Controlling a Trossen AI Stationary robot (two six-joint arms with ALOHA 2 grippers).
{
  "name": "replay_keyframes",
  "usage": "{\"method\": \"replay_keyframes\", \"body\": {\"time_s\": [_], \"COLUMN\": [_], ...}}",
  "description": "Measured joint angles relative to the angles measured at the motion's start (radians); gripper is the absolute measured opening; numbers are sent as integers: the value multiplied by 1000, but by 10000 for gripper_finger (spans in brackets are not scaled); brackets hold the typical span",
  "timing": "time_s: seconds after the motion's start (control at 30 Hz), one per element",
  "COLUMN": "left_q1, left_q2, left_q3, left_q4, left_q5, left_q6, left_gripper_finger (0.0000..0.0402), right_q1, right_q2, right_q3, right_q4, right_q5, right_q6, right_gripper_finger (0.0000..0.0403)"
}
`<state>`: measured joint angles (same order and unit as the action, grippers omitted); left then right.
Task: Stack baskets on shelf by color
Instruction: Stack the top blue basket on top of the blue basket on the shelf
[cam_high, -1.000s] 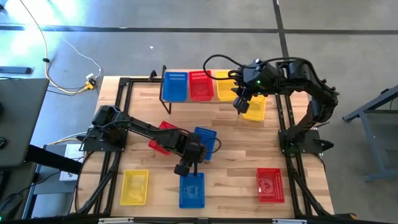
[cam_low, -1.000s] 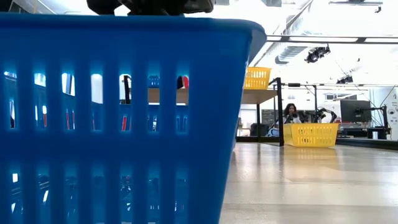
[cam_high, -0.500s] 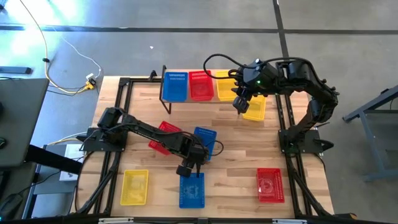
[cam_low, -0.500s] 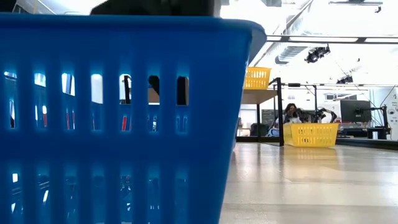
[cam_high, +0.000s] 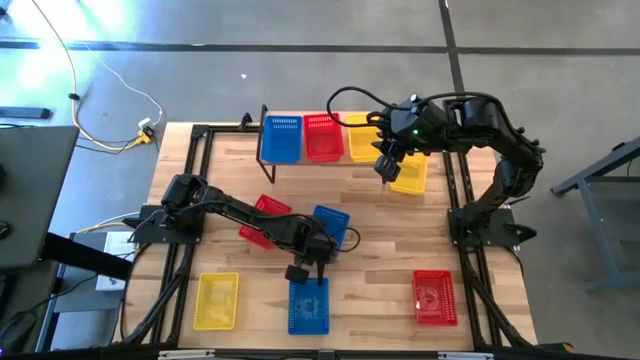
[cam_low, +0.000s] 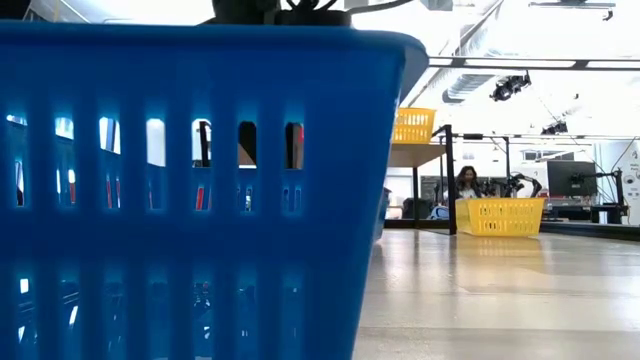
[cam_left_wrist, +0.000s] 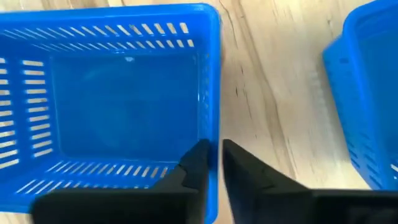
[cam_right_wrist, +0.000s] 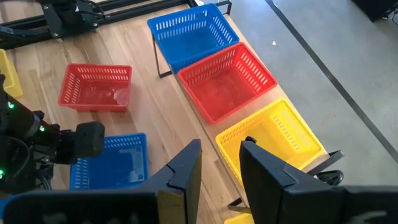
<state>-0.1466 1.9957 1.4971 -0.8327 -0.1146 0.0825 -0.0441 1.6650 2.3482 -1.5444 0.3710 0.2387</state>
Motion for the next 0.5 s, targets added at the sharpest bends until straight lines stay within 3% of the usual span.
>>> {"method": "replay_keyframes", "body": {"time_s": [0.07,0.5], "left_q1": [3,0], "left_q2": [0,-95], "left_q3": [0,1], "left_q4": [1,-10], "left_q5": [16,24], "left_q6": [0,-27], "left_gripper_finger": [9,2], "right_q1": [0,0], "right_q2": [0,0], "right_q3": [0,-1], "right_q4": [0,0], "right_q5": [0,0], "right_q6": [0,0], "right_gripper_finger": [96,96]}}
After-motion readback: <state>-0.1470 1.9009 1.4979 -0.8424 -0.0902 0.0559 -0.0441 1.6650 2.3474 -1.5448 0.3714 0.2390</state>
